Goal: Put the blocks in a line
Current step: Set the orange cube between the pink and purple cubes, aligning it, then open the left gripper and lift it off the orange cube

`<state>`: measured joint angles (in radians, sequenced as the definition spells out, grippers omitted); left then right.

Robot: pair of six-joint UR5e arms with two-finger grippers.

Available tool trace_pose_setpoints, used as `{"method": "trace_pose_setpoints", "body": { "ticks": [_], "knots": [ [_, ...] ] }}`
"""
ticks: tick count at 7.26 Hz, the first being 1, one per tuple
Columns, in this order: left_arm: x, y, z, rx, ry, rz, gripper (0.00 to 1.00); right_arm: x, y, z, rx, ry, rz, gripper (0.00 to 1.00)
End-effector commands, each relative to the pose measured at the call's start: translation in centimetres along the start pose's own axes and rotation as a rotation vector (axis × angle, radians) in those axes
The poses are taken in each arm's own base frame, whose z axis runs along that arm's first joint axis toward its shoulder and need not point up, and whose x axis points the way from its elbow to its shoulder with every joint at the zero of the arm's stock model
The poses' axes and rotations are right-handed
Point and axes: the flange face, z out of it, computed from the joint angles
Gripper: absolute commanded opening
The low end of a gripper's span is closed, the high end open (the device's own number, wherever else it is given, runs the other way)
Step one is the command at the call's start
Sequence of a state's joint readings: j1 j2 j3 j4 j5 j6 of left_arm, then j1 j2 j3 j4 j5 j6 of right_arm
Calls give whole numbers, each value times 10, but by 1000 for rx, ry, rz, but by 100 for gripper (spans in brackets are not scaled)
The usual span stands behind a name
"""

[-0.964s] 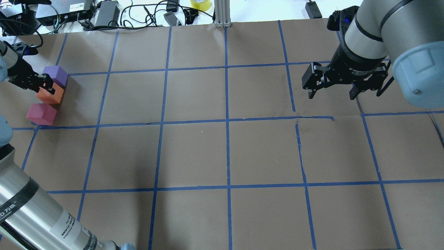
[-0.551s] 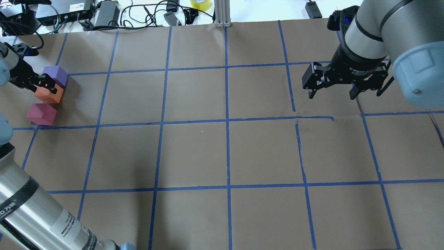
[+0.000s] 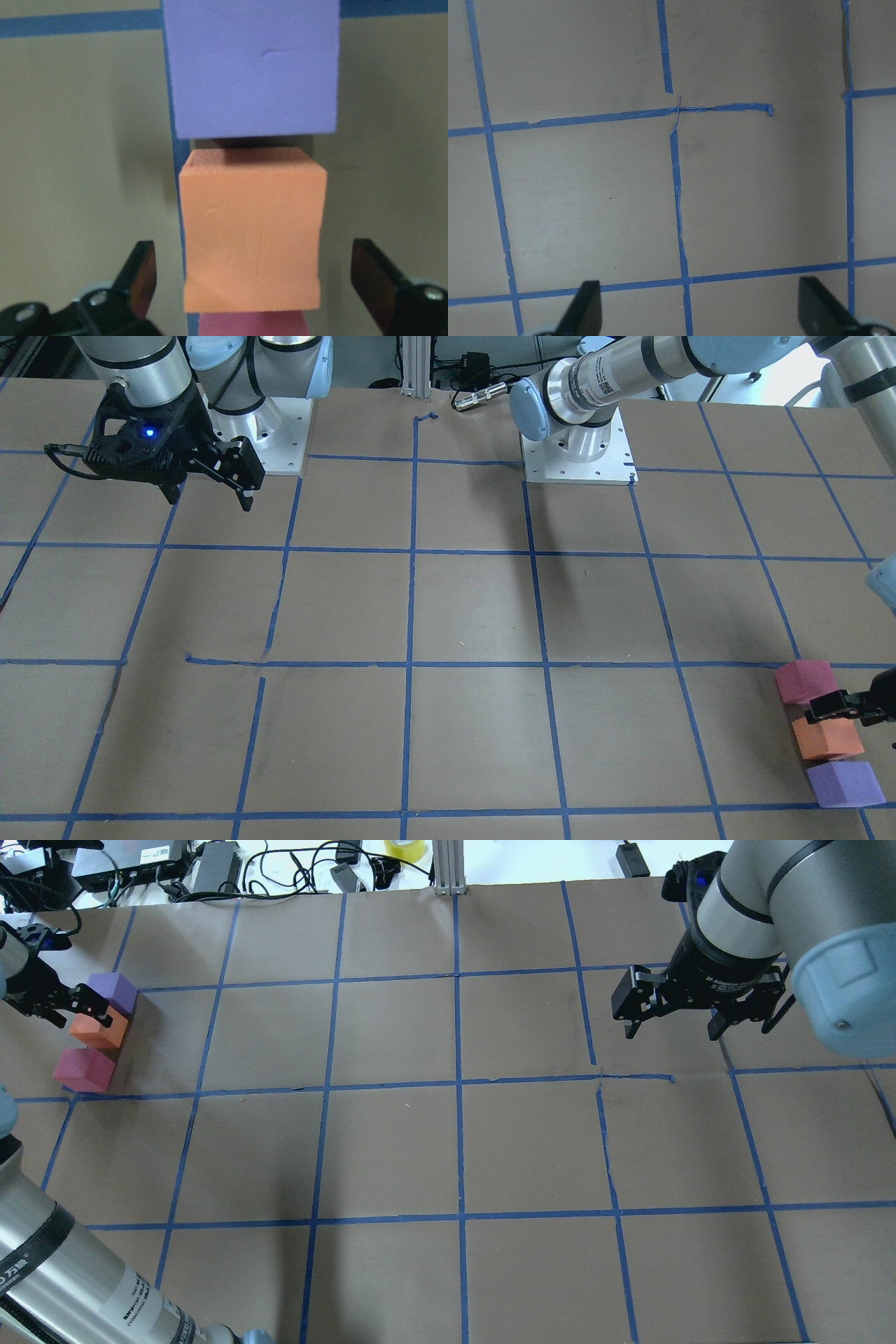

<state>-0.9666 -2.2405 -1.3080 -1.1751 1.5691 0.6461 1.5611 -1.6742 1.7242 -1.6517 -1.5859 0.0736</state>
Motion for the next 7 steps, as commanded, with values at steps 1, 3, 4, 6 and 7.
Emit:
{"method": "trace_pose_setpoints", "body": {
  "ticks": [1, 3, 4, 6, 7],
  "knots": [
    [19, 24, -74, -38, 15, 10, 100, 0, 0, 0, 0, 0, 0, 100],
    [40, 67, -151, -124, -15, 11, 100, 1, 0, 0, -1, 3, 1, 100],
    [58, 89, -186, -136, -15, 13, 100, 1, 0, 0, -2, 2, 1, 100],
    [103, 125, -255, -101, -29, 25, 100, 1, 0, 0, -2, 2, 1, 100],
    [119, 139, -267, -97, -28, 17, 100, 1, 0, 2, -5, 2, 1, 100]
  ]
}}
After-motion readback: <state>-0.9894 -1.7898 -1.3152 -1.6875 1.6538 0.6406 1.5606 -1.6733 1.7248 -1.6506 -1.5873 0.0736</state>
